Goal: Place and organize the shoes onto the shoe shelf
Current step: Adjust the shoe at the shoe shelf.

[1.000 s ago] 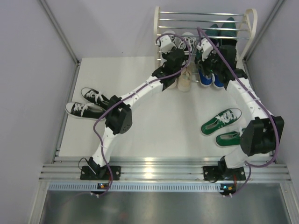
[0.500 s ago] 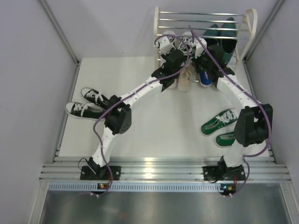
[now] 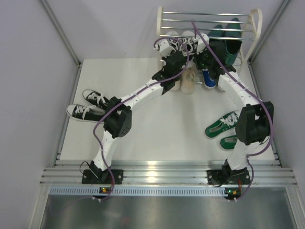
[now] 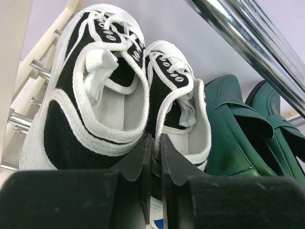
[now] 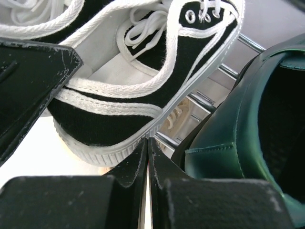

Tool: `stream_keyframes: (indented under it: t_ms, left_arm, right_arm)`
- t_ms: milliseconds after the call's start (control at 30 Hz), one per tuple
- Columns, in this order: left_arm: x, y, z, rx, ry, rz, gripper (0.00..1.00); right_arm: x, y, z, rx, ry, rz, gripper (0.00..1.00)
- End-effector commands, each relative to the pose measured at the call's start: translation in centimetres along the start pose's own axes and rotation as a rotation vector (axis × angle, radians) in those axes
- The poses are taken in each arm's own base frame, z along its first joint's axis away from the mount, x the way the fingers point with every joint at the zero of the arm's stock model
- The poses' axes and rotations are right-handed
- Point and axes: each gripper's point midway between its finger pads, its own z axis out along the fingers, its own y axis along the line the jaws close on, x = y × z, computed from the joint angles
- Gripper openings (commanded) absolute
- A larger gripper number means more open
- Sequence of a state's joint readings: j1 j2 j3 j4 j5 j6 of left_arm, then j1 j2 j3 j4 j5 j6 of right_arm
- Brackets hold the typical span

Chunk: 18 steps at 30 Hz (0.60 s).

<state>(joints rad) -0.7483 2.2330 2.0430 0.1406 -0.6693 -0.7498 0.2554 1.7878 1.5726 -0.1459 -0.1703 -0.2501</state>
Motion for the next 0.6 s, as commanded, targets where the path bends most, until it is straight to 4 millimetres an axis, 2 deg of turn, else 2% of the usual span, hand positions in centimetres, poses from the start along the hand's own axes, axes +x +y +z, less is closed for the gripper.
stream_keyframes:
  t_ms: [0, 167, 267, 367, 400, 500, 567]
  left_arm:
    - [-4.5, -2.7, -1.4, 0.063, -0.055, -0.067, 0.00]
    - [-4.2, -2.7, -1.3, 0.076, -0.038, -0.066, 0.00]
    - [-4.2, -2.4, -0.9, 0.077, -0.026, -0.083, 0.00]
    - [-4.0, -2.0, -0.7, 0.073, -0.014, -0.087, 0.00]
    - [-4.2, -1.8, -0.6, 0.070, -0.016, -0.090, 0.00]
    - [-4.0, -1.7, -0.4, 0.075, -0.010, -0.096, 0.00]
    - [-4.0, -1.7, -0.2, 0.075, -0.007, -0.106, 0.00]
  right_arm:
    - [-4.2, 1.3, 1.0, -0.022, -0.108, 0.000, 0.00]
    - [-4.3, 1.0, 1.2, -0.005, -0.098, -0.002, 0.00]
    - [-4.3, 0.9, 0.6, 0.003, -0.096, -0.014, 0.01]
    - [-6.0, 1.2, -1.7, -0.018, -0.173, -0.024, 0.05]
    - [-6.5, 1.2, -3.3, -0.022, -0.202, -0.032, 0.08]
    - [-8.9, 1.9, -5.9, -0.058, -0.276, -0.068, 0.15]
    - [-9.0, 2.4, -6.7, -0.094, -0.264, -0.080, 0.19]
